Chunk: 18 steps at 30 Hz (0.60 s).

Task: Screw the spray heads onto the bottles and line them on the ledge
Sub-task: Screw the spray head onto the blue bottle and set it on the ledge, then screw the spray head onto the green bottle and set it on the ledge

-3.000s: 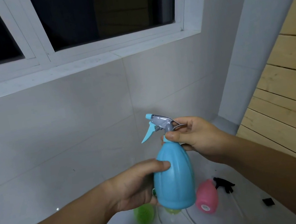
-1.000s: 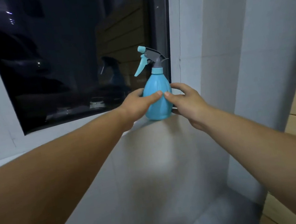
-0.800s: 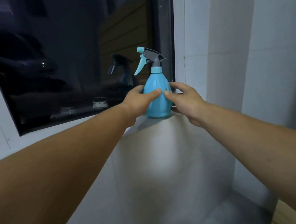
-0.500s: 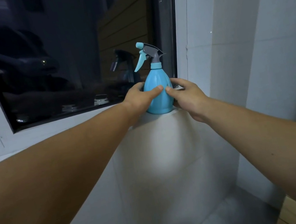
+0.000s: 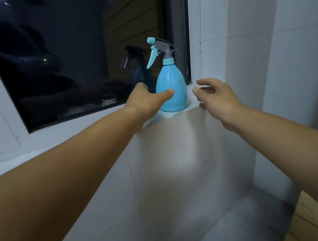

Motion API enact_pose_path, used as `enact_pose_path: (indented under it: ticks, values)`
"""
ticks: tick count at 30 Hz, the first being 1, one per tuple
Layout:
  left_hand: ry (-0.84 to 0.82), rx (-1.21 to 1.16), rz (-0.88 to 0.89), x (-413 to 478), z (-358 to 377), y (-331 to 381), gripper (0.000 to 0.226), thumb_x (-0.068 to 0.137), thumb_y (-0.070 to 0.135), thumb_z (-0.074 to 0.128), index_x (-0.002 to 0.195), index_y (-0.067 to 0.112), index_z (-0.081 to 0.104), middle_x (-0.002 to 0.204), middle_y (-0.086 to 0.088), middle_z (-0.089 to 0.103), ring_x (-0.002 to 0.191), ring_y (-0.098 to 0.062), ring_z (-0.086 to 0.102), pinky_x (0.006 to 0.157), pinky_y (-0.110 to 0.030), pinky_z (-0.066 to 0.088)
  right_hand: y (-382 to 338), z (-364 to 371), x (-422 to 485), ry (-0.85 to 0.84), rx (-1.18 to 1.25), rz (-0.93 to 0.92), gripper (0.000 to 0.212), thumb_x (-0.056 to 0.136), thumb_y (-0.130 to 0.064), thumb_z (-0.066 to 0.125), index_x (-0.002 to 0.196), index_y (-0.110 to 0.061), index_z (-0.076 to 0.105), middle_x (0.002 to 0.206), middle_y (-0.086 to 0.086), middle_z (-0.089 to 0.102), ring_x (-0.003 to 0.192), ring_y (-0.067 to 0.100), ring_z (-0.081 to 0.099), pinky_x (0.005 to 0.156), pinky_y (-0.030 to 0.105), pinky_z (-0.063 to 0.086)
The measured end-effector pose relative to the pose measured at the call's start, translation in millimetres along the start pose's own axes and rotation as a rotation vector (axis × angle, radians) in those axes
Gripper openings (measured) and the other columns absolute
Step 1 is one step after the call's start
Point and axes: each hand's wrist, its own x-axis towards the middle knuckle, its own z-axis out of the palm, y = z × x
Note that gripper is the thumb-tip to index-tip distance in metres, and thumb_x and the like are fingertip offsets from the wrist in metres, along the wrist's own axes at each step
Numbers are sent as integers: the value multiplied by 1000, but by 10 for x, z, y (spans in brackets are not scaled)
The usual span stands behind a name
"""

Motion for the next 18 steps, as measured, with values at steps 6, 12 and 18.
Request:
enact_pose_path:
  ticks: [6,12,18]
  values:
    - [130,1,194,-828,-167,-272,38,95,43,69,124,22,56,96,3,63,84,-11,61,76,-24,55,296,-20,-830,-25,83,159,30,93,-25,62,120,-12,60,98,4,64,91,22,66,89,42,58]
    - [-85,-74,28,-1453,134,-1073,28,93,37,71,106,14,63,84,-6,67,75,-19,63,75,-41,59,657,167,-1673,-130,139,281,16,94,-19,61,108,-11,59,89,8,62,80,20,63,77,34,58]
    - [-348,13,-375,-2009,579,-2377,34,94,39,71,107,8,64,94,-9,67,91,-32,67,83,-42,56,1327,478,-2428,-382,-14,508,19,95,-21,60,107,-7,60,91,11,64,72,16,63,63,23,54]
